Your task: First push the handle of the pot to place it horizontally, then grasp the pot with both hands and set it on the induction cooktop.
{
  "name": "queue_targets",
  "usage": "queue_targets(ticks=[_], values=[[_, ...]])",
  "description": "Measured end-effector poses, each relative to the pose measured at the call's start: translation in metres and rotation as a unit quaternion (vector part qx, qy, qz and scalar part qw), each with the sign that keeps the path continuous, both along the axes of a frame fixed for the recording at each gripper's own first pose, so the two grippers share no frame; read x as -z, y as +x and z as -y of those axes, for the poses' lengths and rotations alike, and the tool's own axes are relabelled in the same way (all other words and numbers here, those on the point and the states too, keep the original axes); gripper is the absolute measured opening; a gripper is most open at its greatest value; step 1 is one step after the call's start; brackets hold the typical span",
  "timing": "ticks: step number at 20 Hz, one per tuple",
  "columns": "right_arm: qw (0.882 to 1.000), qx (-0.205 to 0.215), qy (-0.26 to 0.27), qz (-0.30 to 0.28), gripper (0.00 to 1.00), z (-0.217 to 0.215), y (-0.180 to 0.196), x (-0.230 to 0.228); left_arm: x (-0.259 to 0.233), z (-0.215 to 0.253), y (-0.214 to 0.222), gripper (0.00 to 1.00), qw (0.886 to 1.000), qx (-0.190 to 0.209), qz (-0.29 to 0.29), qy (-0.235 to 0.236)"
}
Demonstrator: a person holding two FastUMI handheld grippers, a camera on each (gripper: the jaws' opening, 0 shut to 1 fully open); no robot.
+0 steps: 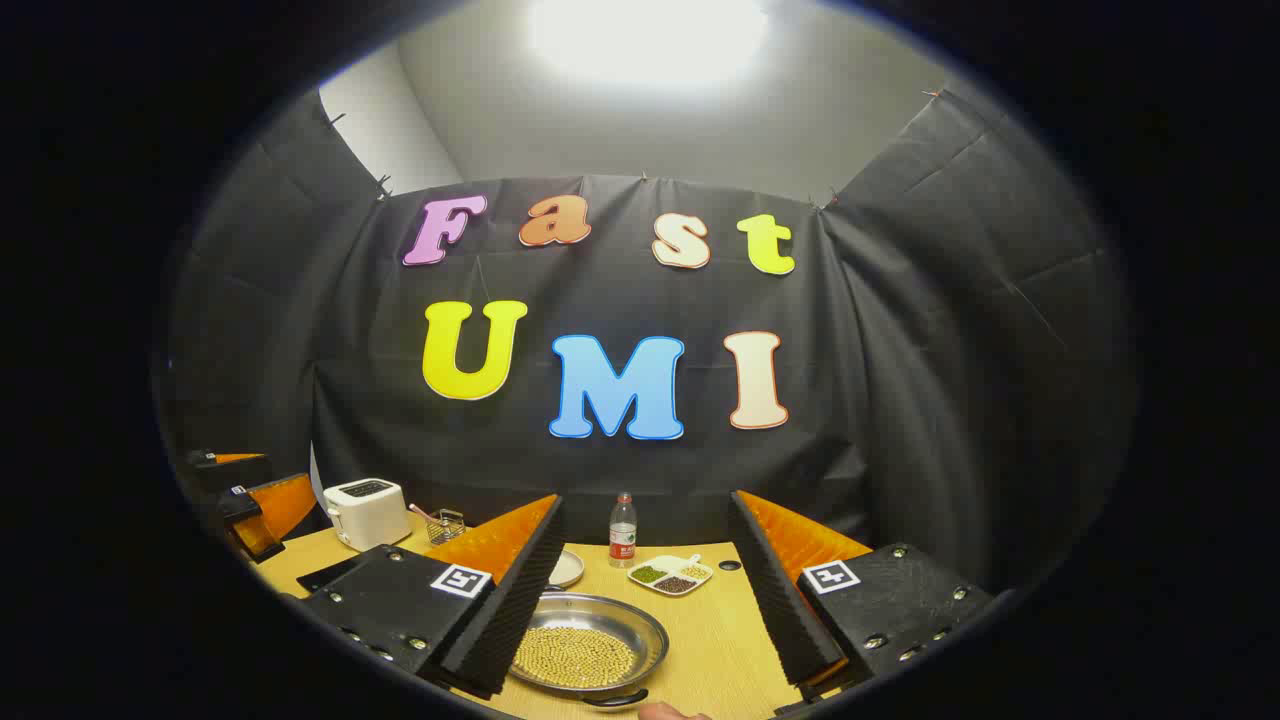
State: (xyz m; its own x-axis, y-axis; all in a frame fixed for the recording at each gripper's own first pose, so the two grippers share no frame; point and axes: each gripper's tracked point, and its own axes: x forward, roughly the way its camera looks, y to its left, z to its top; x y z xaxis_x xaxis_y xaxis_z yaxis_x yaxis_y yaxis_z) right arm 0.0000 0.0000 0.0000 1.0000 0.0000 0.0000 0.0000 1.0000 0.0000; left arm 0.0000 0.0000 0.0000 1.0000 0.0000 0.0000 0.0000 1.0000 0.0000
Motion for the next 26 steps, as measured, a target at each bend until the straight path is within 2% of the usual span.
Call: queue_targets(ticks=[23, 26], values=[[1.0, 0.001, -0.007, -0.012, 0.98, -0.011, 0.005, 0.003, -0.002, -0.018, -0.005, 0.95, 1.0, -0.004, 0.009, 0.008], [1.0, -0.002, -0.006, -0.013, 0.93, -0.017, 0.005, 0.003, -0.003, -0.023, -0.006, 0.96, 1.0, -0.006, 0.012, 0.008]])
